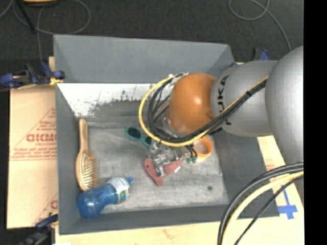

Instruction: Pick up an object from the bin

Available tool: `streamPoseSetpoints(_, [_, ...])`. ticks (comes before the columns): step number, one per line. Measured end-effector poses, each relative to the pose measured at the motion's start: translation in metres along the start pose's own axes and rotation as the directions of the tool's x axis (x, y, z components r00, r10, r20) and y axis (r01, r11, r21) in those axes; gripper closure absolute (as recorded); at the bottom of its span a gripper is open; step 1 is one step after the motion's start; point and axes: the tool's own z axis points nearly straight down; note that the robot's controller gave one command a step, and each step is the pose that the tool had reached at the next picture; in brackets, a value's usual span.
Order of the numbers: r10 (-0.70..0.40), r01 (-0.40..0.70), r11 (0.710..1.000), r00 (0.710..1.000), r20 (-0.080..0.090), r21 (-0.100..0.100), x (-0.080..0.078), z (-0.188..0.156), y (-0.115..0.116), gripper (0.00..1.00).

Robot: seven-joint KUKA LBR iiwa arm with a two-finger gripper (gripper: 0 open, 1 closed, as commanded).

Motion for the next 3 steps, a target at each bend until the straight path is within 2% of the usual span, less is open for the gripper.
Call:
streamPoseSetpoints(1, [0.001,-0.001,1.0,1.0,0.0,-0.001,0.0,0.0,0.0,1.0])
streamPoseSetpoints(2, [0.253,-0.253,0.967,0.967,-0.002,0.0,0.047,-0.071,0.005,1.0])
streamPoseSetpoints(3, [0.253,-0.253,0.967,0.967,-0.002,0.0,0.047,-0.071,0.005,1.0])
